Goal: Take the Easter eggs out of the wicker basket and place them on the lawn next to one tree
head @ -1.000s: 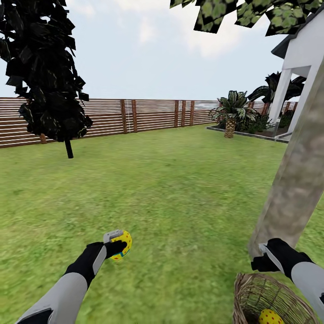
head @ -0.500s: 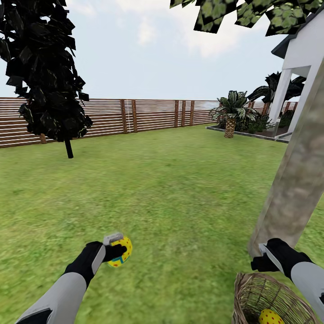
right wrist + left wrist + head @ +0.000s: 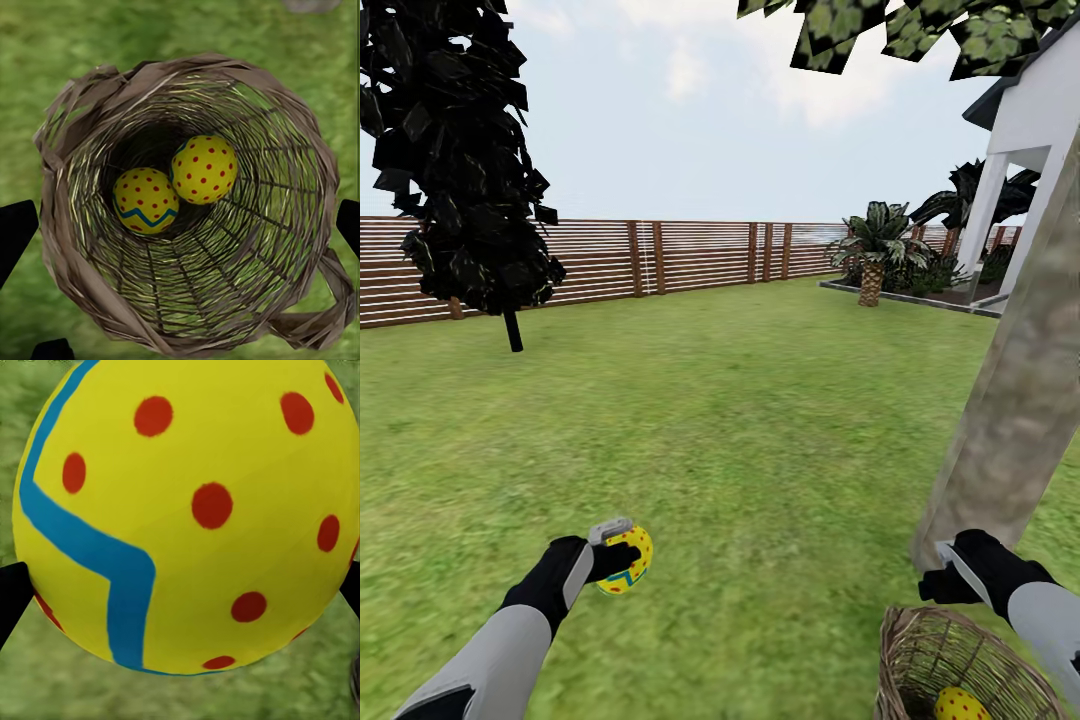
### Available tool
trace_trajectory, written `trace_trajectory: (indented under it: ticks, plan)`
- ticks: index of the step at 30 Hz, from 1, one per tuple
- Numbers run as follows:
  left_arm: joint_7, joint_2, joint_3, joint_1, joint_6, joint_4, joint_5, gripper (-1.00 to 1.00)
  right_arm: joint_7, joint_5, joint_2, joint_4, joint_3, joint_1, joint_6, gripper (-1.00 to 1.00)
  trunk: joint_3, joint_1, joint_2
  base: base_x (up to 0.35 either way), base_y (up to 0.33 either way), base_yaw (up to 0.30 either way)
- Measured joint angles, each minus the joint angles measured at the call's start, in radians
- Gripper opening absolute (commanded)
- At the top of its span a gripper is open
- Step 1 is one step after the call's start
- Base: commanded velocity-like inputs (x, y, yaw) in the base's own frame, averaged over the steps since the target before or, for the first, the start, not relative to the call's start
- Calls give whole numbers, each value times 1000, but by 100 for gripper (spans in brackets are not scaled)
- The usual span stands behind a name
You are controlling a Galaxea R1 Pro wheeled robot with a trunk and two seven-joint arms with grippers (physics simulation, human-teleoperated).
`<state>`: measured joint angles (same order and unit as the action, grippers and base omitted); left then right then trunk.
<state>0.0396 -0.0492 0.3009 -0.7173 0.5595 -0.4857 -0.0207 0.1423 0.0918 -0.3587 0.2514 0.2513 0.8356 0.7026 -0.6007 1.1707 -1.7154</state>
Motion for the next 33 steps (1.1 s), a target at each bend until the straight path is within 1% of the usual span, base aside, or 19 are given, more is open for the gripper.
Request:
trace_trajectory:
  ticks: [3,10,18,25,28,33]
  plan:
    - [-1,0,-4,0,-26,0,0,-100,0,0,-7,0,0,0,-1,100,0,0,0,89,-273,0]
    - [-3,-1,2,0,-31,1,0,-100,0,0,0,0,1,0,-2,100,0,0,0,9,-31,0]
    - [-3,-2,4,0,-32,1,0,-100,-1,0,2,0,1,0,-2,100,0,0,0,-68,153,0]
    - [0,-2,3,0,-32,1,0,-100,0,1,-11,-2,-3,0,-3,100,0,0,0,-1,5,0]
    - [1,-2,3,0,-32,1,0,-100,1,3,-28,-2,-5,0,-6,100,0,0,0,0,0,0]
    - [2,-2,3,0,-32,1,0,-100,1,3,-30,0,-3,0,-5,100,0,0,0,31,8,0]
